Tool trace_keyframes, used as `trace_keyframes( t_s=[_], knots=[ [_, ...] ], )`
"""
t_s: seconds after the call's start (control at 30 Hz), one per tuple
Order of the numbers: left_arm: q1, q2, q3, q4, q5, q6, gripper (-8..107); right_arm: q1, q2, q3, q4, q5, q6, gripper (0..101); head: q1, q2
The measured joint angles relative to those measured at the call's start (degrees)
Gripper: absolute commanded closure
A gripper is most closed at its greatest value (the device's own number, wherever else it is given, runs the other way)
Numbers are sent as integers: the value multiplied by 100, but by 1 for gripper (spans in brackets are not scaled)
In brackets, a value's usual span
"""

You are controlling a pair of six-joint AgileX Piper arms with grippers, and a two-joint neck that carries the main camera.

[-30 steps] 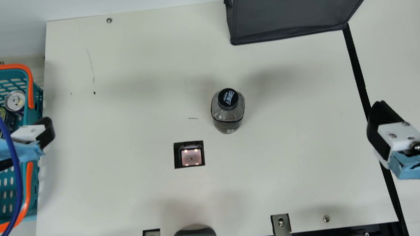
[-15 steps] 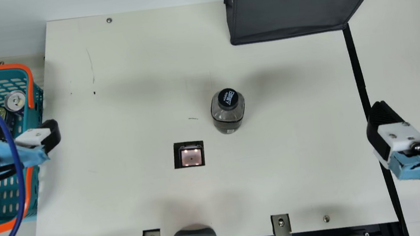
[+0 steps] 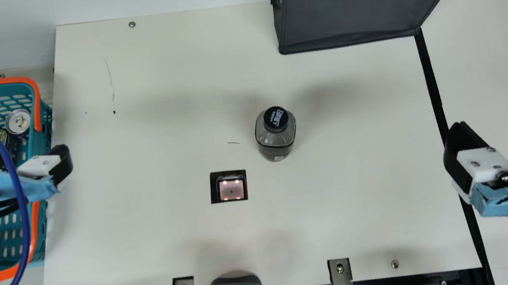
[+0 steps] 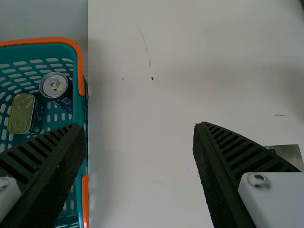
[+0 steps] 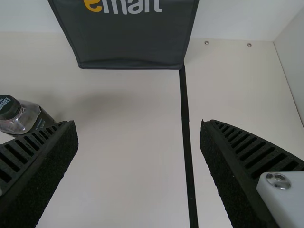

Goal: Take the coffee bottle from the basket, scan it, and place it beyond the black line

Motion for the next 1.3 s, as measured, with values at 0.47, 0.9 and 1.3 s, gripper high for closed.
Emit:
trace_keyframes(
  t_s=[0.47,0.9,1.3],
  knots=[
    [0,0,0,0,0,0,9,0,0,0,0,0,0,10,0,0],
    [0,0,0,0,0,0,9,59,145,-89,-4,-40,-12,10,0,-9],
    [0,0,0,0,0,0,9,407,730,-280,-4,-240,-135,10,0,0]
  ],
)
